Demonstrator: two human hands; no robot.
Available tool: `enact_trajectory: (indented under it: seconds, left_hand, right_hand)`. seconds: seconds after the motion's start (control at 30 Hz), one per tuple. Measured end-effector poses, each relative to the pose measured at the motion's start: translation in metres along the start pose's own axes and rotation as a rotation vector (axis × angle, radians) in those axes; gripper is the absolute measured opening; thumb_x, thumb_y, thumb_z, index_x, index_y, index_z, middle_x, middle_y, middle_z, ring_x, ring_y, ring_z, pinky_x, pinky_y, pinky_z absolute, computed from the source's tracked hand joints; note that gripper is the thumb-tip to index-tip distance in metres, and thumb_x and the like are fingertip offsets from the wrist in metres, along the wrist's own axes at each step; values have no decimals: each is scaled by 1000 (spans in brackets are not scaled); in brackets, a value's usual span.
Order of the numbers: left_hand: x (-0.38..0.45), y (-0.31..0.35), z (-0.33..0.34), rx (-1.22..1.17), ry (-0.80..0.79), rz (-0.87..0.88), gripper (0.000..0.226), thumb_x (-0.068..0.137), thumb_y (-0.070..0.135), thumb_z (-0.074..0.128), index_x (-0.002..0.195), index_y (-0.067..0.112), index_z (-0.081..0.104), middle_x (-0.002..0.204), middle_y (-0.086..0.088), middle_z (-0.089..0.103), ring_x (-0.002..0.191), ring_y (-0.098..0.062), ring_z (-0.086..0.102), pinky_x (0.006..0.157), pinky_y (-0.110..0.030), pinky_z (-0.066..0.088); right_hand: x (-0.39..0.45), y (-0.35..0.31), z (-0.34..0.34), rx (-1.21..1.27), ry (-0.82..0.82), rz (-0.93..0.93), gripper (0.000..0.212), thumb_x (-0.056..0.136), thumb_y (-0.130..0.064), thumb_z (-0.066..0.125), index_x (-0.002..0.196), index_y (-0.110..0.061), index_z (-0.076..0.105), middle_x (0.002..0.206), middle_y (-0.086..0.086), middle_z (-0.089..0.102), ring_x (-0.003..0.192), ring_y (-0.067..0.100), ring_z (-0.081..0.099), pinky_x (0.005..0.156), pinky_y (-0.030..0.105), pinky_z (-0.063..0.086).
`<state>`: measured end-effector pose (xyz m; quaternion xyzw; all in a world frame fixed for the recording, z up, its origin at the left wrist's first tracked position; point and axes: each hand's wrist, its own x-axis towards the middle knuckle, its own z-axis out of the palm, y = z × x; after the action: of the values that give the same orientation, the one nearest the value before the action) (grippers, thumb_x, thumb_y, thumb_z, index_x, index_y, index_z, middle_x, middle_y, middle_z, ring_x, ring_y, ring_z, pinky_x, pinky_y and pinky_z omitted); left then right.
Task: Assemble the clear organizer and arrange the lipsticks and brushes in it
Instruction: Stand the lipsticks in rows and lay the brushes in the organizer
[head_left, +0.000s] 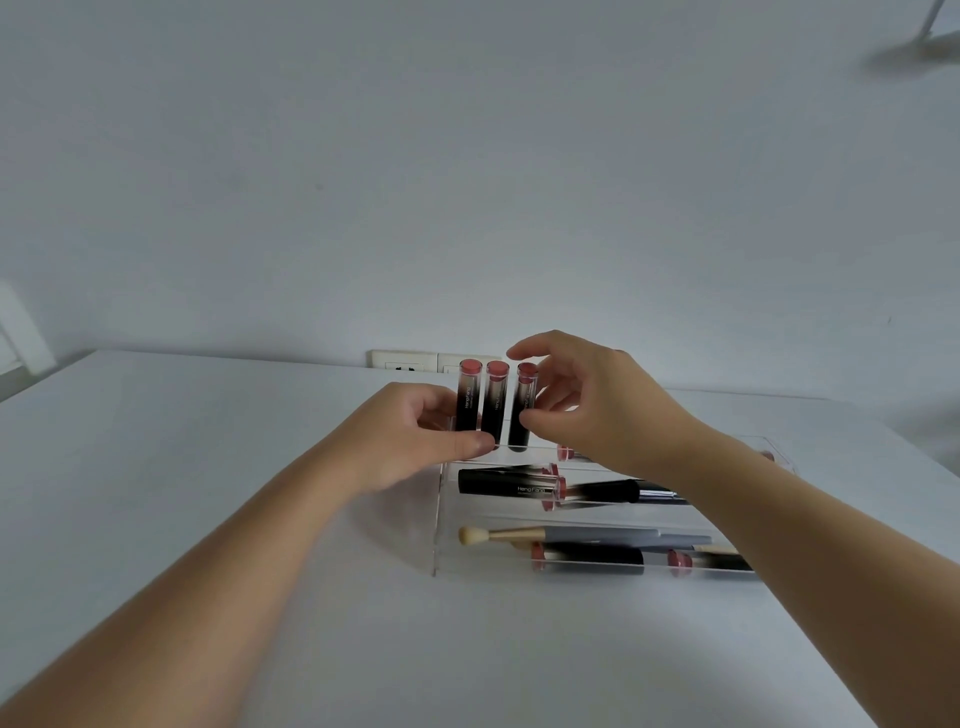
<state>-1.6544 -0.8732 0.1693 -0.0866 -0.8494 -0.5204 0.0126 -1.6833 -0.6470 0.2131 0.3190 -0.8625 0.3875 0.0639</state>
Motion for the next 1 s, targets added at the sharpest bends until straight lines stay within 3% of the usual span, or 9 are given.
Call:
enact_trajectory:
  seconds: [0.17, 0.37, 1.0]
  left_hand:
    - [0, 0, 0, -1, -1, 4, 41, 56, 59, 81, 94, 45, 76, 93, 9, 79, 93, -10, 75, 100, -42, 54]
    - [0, 0, 0, -4, -8, 7, 42, 56, 60, 81, 95, 45, 76, 93, 10, 79, 92, -9, 75, 100, -40, 54]
    - [0, 0, -1, 0, -8, 9, 40, 58, 59, 81, 95, 44, 76, 93, 11, 79, 91, -7, 75, 98, -36, 54]
  right_hand:
    - [0, 0, 3, 3, -11, -5, 54, 81, -9, 73, 123, -39, 58, 87, -10, 72, 78, 9, 71, 61, 30, 61]
    - [-1, 2, 3, -23, -18, -17, 60, 80, -8, 72, 129, -40, 56, 89, -10, 72, 82, 6, 71, 84, 30, 58]
    - [0, 2, 5, -37, -25, -36, 63, 79, -11, 74, 131, -40, 55, 90, -11, 72, 87, 4, 70, 90, 32, 57]
